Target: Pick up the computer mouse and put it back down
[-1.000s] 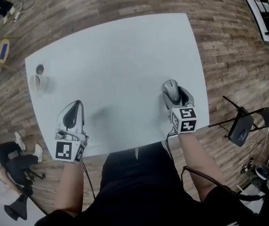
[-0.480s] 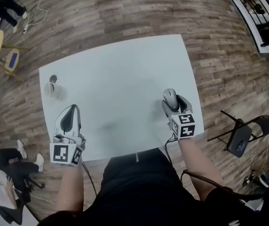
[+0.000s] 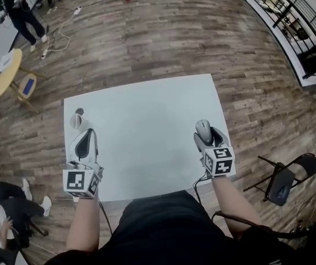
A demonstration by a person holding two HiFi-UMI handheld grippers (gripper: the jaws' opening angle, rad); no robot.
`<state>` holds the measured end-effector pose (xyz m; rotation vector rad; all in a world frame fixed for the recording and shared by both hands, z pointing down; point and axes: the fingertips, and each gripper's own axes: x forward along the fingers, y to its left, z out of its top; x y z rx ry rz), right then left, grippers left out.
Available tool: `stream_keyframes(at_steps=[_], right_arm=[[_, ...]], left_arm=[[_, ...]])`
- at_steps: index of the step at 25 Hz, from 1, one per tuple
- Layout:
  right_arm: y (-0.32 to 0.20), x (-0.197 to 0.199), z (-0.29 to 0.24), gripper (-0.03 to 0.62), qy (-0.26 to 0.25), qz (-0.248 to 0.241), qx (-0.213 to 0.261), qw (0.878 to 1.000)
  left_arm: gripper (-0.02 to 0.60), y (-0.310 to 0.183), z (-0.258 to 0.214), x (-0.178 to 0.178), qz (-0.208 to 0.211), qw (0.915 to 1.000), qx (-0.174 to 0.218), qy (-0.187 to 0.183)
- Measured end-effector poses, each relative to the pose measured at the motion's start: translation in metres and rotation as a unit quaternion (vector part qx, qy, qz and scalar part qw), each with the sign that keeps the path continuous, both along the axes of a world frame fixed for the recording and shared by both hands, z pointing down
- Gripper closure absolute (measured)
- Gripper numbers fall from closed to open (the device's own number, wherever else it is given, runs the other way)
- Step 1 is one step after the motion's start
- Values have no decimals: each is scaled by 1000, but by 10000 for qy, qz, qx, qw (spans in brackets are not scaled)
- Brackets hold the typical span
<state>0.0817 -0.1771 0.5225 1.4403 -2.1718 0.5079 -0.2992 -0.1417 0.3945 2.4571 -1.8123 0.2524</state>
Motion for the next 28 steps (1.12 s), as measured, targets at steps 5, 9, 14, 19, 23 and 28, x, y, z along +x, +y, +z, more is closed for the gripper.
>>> stream_keyframes(at_steps=[5,9,14,19,23,28], right_arm=[[-5,2,-24,295,113,-49,175,9998],[-10,1,-49,293,132,-161,401,9990],[-4,1,-86,293,47,-242,685,9973],[-1,-2,-103,293,-66,-226,897,9957],[0,0,-105,293,-86,-172,952,9953],[-1,-5,-106,293,-161,-165,975,9950]], left_arm=[[600,-1,-17,-5,-155,9997,210,36],[600,-3,-36,-3,-168,9987,486,10],[600,-1,-51,-1,-159,9976,672,16],[600,0,-61,1,-129,9966,810,-6],[600,3,-66,5,-76,9963,850,-37],[600,3,-66,1,-38,9963,852,-134]])
